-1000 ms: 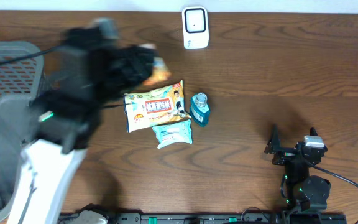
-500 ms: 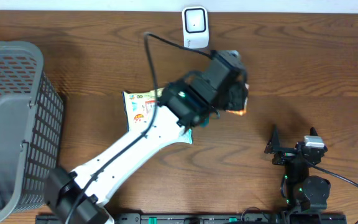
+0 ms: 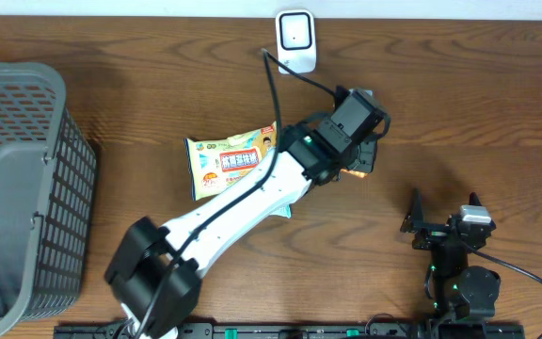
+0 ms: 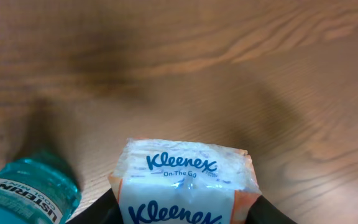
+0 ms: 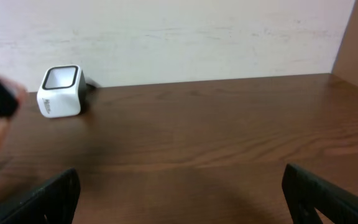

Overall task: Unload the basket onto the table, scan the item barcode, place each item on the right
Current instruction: 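Carry the Kleenex pack over to the right of the bottle, then lower the Kleenex pack onto the table and open the left gripper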

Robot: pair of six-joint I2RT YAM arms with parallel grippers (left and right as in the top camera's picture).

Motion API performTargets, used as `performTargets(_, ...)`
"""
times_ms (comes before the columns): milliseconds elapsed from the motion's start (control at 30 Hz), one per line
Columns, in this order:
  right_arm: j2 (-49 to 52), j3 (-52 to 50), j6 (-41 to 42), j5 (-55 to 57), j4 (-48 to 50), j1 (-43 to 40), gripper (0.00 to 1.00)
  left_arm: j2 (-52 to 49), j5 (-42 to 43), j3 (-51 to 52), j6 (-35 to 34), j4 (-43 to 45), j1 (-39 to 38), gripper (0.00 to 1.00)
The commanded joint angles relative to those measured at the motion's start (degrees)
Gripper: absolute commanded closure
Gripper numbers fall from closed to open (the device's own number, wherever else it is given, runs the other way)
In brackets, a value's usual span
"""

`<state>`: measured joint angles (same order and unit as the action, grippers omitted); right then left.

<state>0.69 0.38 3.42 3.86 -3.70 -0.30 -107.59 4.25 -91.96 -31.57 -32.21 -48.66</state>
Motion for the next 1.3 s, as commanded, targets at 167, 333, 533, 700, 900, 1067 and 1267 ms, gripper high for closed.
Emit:
performTargets(167, -0.20, -0.09, -0.48, 0.11, -0.22, 0.39, 0.01, -0.11, -0.42, -0.15, -4.96, -5.88, -1.01, 0.56)
performTargets(333, -0.20, -0.09, -0.48, 0.09, -0.22, 0.39, 0.01, -0.11, -0.85, -0.15, -4.92, -11.19, -2.51, 0.57)
performTargets(533, -0.20, -0.09, -0.48, 0.11, -0.22, 0.39, 0.01, -0.11, -2.21, -0.13, -5.20, -17.16, -3.85, 0.56)
performTargets(700, -0.20, -0.09, -0.48, 0.11, -0.22, 0.39, 0.01, -0.11, -2.21, 0.68, -5.18, -18.95, -3.93, 0.57)
performTargets(900, -0.20, -0.09, -0.48, 0.11, -0.22, 0.39, 0.01, -0.13, -2.38, 3.61, -5.18, -14.93, -3.91, 0.56)
performTargets(1067, -0.20, -0.09, -0.48, 0.11, -0.22, 0.39, 0.01, -0.13, -2.75, 5.35, -5.09, -12.26, -3.91, 0.56)
performTargets(1267, -0.20, -0.09, -0.48, 0.11, -0.22, 0.39, 0.01, -0.42, -4.96, 9.29, -5.16, -9.84, -3.93, 0.56)
